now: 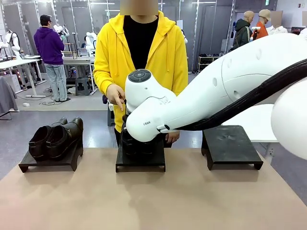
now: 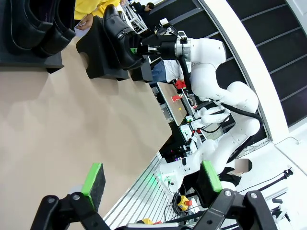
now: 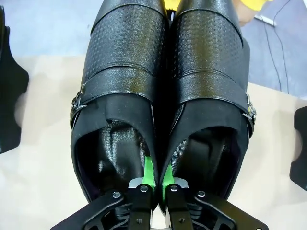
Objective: Place the shoes on the stand as instructed by the person.
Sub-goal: Pick up another pair of Shoes and place it on the Shoes Stand indicated by the person.
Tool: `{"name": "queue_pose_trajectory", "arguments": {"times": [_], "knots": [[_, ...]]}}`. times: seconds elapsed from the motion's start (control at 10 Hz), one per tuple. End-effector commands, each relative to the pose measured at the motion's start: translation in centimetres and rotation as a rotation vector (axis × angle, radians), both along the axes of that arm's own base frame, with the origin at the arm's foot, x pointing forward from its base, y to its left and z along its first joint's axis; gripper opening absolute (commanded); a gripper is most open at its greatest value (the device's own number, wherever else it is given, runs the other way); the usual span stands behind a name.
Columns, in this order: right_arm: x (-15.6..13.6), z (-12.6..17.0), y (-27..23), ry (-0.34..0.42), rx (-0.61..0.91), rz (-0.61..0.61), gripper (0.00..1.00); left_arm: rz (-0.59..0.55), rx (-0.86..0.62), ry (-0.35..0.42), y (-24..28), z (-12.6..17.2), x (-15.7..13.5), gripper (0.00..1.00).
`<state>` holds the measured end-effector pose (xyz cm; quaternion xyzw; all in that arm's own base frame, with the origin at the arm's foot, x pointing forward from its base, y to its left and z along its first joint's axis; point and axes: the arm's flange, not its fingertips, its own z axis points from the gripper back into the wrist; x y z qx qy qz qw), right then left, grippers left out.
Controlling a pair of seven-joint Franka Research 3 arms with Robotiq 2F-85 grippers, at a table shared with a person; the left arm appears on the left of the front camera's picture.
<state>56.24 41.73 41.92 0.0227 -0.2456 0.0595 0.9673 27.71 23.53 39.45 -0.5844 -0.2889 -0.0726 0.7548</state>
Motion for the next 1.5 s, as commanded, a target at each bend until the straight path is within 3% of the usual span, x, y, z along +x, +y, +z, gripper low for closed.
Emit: {"name": "queue_pose_trajectory", "arguments": {"times": [0.0, 0.4, 0.5, 0.6, 0.7, 0.9, 1.1, 1.2, 1.3, 1.4], "knots": [[-0.2, -0.1, 0.6, -0.048, 0.003, -0.051, 0.07, -0.012, 0.000, -0.016, -0.1, 0.1, -0.4, 1.00], [-0.1, -1.2, 0.2, -0.038, 0.015, -0.079, 0.07, -0.012, 0.000, -0.016, -0.1, 0.1, -0.4, 1.00], [-0.1, -1.2, 0.0, -0.040, 0.015, -0.078, 0.36, -0.012, 0.000, -0.016, -0.1, 0.1, -0.4, 1.00], [-0.2, -1.0, -0.2, -0.042, 0.013, -0.075, 0.46, -0.012, 0.000, -0.016, -0.1, 0.1, -0.4, 1.00], [-0.2, -0.9, -0.3, -0.044, 0.011, -0.073, 0.75, -0.012, 0.000, -0.016, -0.1, 0.1, -0.4, 1.00], [-0.5, -0.5, -0.4, -0.041, 0.015, -0.068, 1.00, -0.012, 0.000, -0.016, -0.1, 0.1, -0.4, 1.00], [-0.9, -0.1, -0.6, -0.039, 0.021, -0.062, 1.00, -0.012, 0.000, -0.016, -0.1, 0.1, -0.4, 1.00], [-1.1, 0.0, -0.8, -0.038, 0.019, -0.057, 0.89, -0.012, 0.000, -0.016, -0.1, 0.1, -0.4, 1.00], [-1.2, 0.1, -0.9, -0.035, 0.011, -0.052, 0.98, -0.012, 0.000, -0.016, -0.1, 0.1, -0.4, 1.00], [-1.3, 0.2, -0.8, -0.006, 0.018, -0.038, 1.00, -0.012, 0.000, -0.016, -0.1, 0.1, -0.4, 1.00]]}}
